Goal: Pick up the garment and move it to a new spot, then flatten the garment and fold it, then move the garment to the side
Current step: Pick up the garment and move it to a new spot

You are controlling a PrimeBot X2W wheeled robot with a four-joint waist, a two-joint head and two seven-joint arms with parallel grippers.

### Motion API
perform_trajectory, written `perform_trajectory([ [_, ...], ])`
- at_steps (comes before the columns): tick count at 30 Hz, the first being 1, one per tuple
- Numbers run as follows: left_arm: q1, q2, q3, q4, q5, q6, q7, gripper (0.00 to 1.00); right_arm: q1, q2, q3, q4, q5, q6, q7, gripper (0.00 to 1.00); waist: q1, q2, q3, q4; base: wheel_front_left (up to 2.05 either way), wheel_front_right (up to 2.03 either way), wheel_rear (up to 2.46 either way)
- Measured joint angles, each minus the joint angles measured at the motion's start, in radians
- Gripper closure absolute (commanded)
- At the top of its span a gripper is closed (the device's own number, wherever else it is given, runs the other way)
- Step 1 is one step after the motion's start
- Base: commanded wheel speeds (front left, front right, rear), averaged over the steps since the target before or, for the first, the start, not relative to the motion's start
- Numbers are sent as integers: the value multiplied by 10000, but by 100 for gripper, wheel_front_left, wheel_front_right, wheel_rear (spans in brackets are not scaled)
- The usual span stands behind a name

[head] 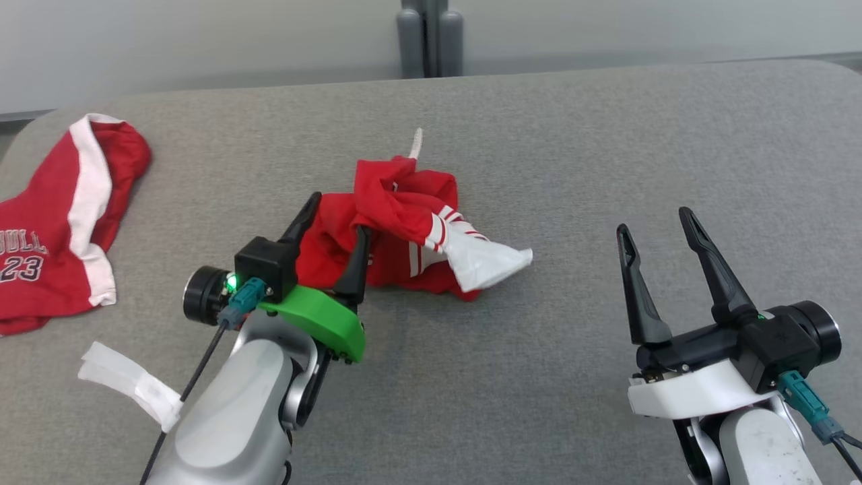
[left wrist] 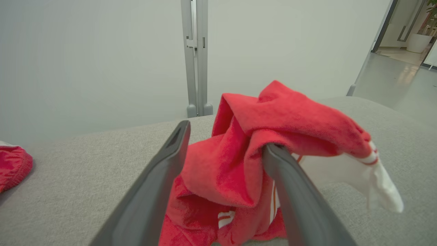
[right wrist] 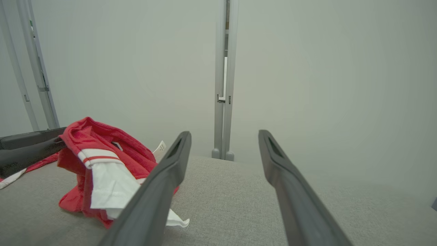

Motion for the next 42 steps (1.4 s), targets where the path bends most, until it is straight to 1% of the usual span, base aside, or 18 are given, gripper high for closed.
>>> perform_trajectory([
  [4, 510, 165, -291, -464, 4, -92, 403, 0, 18, 2, 100, 4, -8, 0, 0, 0, 0, 0, -251, 551, 0, 0, 0],
  [7, 825, 458, -631, -704, 42, -242, 978, 0, 30, 2, 134, 13, 12, 0, 0, 0, 0, 0, -455, 878, 0, 0, 0],
  [12, 1267, 1172, -1258, -905, 151, -577, 2391, 0, 76, 2, 136, 17, 44, 0, 2, 0, 0, 0, -779, 1207, 0, 0, 0],
  [14, 1417, 1469, -1342, -997, 150, -577, 2876, 0, 112, 2, 153, 21, 100, 0, 2, 0, 0, 0, -875, 1264, 0, 0, 0],
  [15, 1493, 1659, -1379, -1055, 196, -508, 3043, 0, 133, 0, 163, 23, 111, 0, 2, 0, 0, 0, -918, 1281, 0, 0, 0],
  [16, 1521, 1887, -1352, -1126, 474, -209, 3087, 0, 143, 2, 182, 23, 125, 0, 0, 0, 0, 0, -953, 1288, 0, 0, 0],
  [17, 1518, 2111, -1126, -1200, 692, 192, 2951, 0, 145, 2, 196, 23, 153, 0, 0, 0, 0, 0, -976, 1283, 0, 0, 0],
  [19, 1516, 2313, -550, -1390, 640, 832, 2594, 0, 155, 2, 205, 21, 205, 0, 2, 0, 0, 0, -1003, 1262, 0, 0, 0],
  [20, 1522, 2313, -284, -1569, 545, 1095, 2303, 0, 178, 4, 209, 19, 211, 0, 0, 0, 0, 0, -1021, 1254, 0, 0, 0],
  [21, 1537, 2284, -77, -1753, 487, 1260, 1996, 0, 204, 2, 203, 17, 222, 0, 2, 0, 0, 0, -1037, 1249, 0, 0, 0],
  [23, 1685, 2034, 416, -2253, 224, 1588, 1101, 0, 263, 0, 199, 2, 247, 0, 0, 0, 0, 0, -1083, 1244, 0, 0, 0],
  [24, 1841, 1908, 616, -2460, 67, 1697, 692, 0, 314, 0, 203, -2, 270, 0, 2, 0, 0, 0, -1103, 1240, 0, 0, 0],
  [26, 2237, 1724, 853, -2725, -71, 1827, 265, 0, 411, 0, 230, -4, 278, 0, 2, 0, 0, 0, -1148, 1224, 0, 0, 0],
  [27, 2487, 1542, 959, -2846, -136, 1898, 127, 0, 452, 2, 244, -17, 291, 0, 2, 0, 0, 0, -1177, 1211, 0, 0, 0],
  [32, 3419, 817, 1331, -3436, -2, 1870, -48, 0, 794, -2, 272, -35, 362, 0, 2, 0, 0, 0, -1304, 1160, 0, 0, 0],
  [36, 3921, 247, 1902, -3923, 617, 1478, -75, 0, 919, 2, 401, -2, 360, 0, 2, 0, 0, 0, -1340, 1111, 0, 0, 0],
  [42, 4234, -313, 2690, -3986, 1323, 757, -77, 0, 981, 2, 589, 79, 359, 0, 0, 0, 0, 0, -1406, 1022, 0, 0, 0],
])
